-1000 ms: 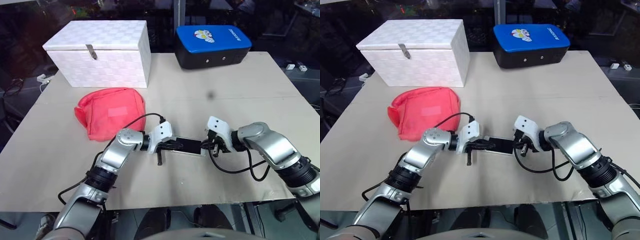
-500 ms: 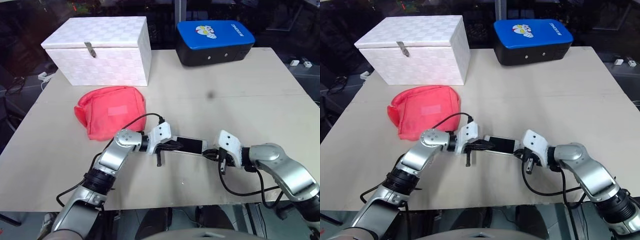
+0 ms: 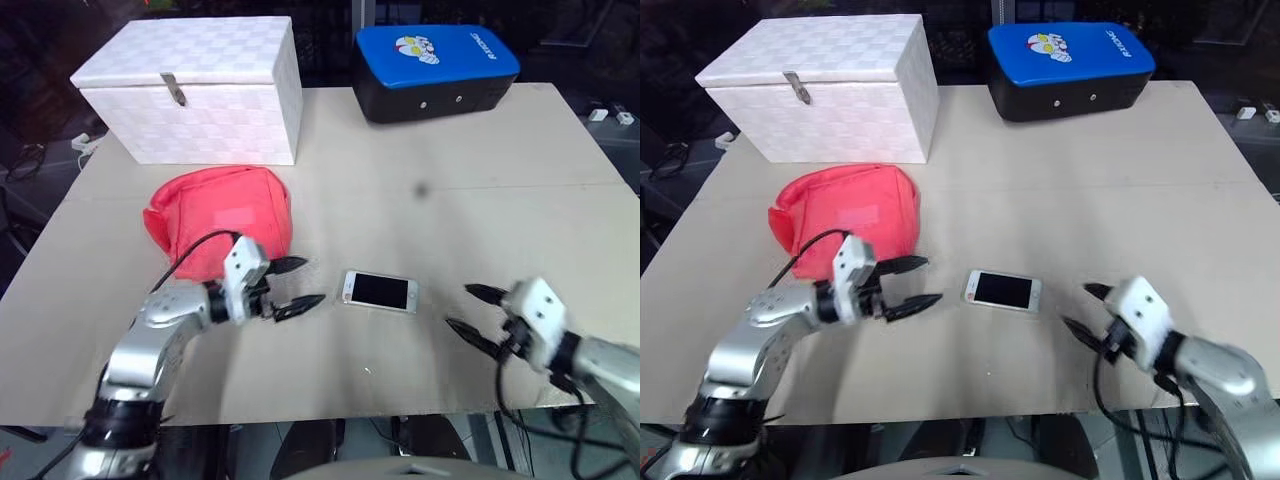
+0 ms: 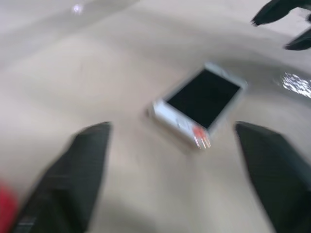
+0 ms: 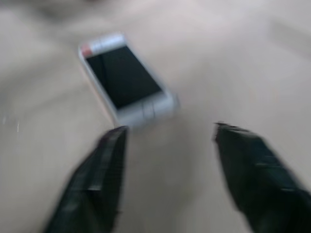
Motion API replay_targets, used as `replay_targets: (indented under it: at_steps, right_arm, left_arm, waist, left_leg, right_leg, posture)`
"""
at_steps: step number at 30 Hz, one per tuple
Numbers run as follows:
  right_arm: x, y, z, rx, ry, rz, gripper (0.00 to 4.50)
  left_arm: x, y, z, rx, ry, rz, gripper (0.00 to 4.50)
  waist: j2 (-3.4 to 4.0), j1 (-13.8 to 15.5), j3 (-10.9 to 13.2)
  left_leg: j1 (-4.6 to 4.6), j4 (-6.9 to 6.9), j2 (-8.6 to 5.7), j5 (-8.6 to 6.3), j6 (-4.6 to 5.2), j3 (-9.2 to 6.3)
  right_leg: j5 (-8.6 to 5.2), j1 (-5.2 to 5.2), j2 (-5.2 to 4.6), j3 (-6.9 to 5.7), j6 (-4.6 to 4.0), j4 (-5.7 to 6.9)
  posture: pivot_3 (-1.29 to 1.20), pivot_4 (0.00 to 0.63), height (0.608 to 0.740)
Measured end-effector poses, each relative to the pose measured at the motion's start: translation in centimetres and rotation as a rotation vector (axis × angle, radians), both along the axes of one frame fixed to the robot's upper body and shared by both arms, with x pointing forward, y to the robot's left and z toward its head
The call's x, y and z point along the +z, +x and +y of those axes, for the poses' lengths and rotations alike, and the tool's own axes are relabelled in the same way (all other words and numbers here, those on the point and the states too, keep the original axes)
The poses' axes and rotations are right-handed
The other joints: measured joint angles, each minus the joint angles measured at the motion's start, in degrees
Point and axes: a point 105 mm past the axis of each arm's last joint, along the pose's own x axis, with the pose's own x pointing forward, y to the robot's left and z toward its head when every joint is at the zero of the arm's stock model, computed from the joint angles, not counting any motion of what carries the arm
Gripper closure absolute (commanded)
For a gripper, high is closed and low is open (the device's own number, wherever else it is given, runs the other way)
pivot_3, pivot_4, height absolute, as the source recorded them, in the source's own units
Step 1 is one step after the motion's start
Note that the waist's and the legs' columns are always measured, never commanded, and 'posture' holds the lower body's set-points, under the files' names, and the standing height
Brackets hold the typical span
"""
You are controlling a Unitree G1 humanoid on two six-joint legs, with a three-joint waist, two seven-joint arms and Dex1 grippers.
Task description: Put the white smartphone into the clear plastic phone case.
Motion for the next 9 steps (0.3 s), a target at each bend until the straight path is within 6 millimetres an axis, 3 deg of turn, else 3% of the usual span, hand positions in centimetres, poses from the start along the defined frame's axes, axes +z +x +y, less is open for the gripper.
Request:
replay_targets:
  at_steps: [5, 9]
  right_arm:
    - [0.4, -3.7, -2.5, -0.086, -0.021, 0.017, 0.07]
    - [1.0, -4.4, -2.7, -0.098, -0.027, -0.036, 0.07]
  left_arm:
    - [-0.8, -3.0, 2.8, 0.112, 0.041, 0.054, 0.00]
    - [-0.6, -3.8, 3.6, 0.169, 0.046, 0.050, 0.00]
  waist:
    - [0.06, 0.3, 0.1]
    - [0.09, 0.9, 0.3]
  left_leg:
    - [0.28, -0.07, 0.09, -0.17, 0.27, 0.03]
    - [0.57, -0.06, 0.14, -0.17, 0.28, 0.06]
  right_leg:
    - [-0.02, 0.25, 0.02, 0.00, -0.02, 0.04]
    - [-0.06, 0.57, 0.01, 0.01, -0.04, -0.02]
  posture:
    - [0.00, 0.150, 0.740]
    - [0.00, 0.150, 0.740]
